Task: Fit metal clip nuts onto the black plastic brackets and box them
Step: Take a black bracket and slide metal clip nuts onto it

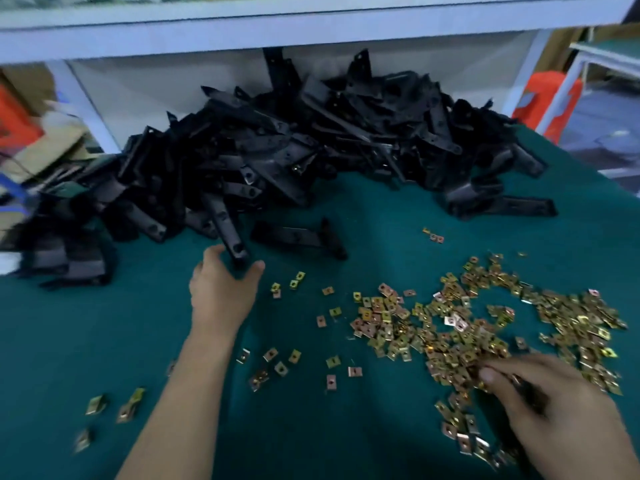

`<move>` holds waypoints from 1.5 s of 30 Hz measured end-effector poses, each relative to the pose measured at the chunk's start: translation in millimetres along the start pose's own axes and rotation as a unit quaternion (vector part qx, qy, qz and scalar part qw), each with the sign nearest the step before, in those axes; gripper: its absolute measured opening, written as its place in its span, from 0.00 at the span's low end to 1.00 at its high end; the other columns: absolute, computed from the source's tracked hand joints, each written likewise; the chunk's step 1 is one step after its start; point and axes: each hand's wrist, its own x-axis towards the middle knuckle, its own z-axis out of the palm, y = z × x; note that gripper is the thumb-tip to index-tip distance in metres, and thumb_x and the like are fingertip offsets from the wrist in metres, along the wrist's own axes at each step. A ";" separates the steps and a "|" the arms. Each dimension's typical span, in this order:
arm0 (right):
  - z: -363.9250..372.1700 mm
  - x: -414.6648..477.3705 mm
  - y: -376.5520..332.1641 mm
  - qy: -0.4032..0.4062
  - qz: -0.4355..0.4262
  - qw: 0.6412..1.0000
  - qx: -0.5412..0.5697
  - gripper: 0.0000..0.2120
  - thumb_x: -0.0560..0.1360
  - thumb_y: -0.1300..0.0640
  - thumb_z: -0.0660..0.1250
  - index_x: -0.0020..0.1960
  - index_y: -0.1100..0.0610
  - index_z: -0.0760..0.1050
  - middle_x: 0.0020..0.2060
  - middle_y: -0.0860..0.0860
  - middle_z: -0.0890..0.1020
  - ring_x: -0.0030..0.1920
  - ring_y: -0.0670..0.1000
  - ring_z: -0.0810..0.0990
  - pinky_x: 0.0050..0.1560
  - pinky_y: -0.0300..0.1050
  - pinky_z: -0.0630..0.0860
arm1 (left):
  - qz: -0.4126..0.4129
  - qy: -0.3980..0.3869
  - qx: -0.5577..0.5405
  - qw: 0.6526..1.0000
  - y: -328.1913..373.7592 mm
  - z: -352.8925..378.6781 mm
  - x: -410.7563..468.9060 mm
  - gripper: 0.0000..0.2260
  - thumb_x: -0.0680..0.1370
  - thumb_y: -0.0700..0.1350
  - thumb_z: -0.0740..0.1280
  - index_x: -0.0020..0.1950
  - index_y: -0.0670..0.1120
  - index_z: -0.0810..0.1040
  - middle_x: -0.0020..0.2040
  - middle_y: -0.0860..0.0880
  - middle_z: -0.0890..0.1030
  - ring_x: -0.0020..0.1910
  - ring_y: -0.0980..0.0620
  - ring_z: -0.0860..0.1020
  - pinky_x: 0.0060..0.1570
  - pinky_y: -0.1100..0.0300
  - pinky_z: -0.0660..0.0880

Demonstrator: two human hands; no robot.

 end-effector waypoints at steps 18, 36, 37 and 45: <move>14.2 45.0 -73.5 -0.069 0.014 0.976 0.207 0.15 0.76 0.55 0.70 0.45 0.33 0.81 0.41 0.37 0.84 0.43 0.47 0.83 0.42 0.41 0.74 | -0.078 -0.104 -0.392 0.911 17.2 -40.0 24.4 0.09 0.80 0.38 0.64 0.56 0.46 0.80 0.50 0.51 0.87 0.50 0.53 0.84 0.46 0.56 0.81; 27.8 112.9 -158.4 -0.191 -0.019 0.841 0.507 0.10 0.65 0.51 0.73 0.46 0.48 0.85 0.32 0.42 0.81 0.27 0.39 0.73 0.30 0.28 0.69 | 0.117 -0.358 -0.528 0.761 25.6 -23.0 -13.2 0.21 0.78 0.49 0.71 0.72 0.49 0.77 0.67 0.46 0.80 0.66 0.48 0.79 0.56 0.56 0.79; 29.6 114.1 -159.1 -0.202 -0.018 0.836 0.510 0.10 0.66 0.51 0.73 0.47 0.48 0.85 0.32 0.43 0.81 0.27 0.39 0.72 0.30 0.28 0.69 | 0.114 -0.362 -0.544 0.748 25.9 -19.0 -16.1 0.23 0.80 0.41 0.67 0.75 0.50 0.74 0.71 0.45 0.78 0.69 0.46 0.77 0.56 0.54 0.80; 43.5 124.1 -150.8 -0.218 0.008 0.828 0.517 0.10 0.74 0.62 0.70 0.50 0.50 0.85 0.46 0.51 0.87 0.26 0.41 0.67 0.28 0.34 0.64 | 0.129 -0.443 -0.398 0.793 28.6 -13.3 -24.5 0.27 0.77 0.68 0.60 0.71 0.56 0.74 0.65 0.47 0.80 0.53 0.42 0.85 0.43 0.58 0.83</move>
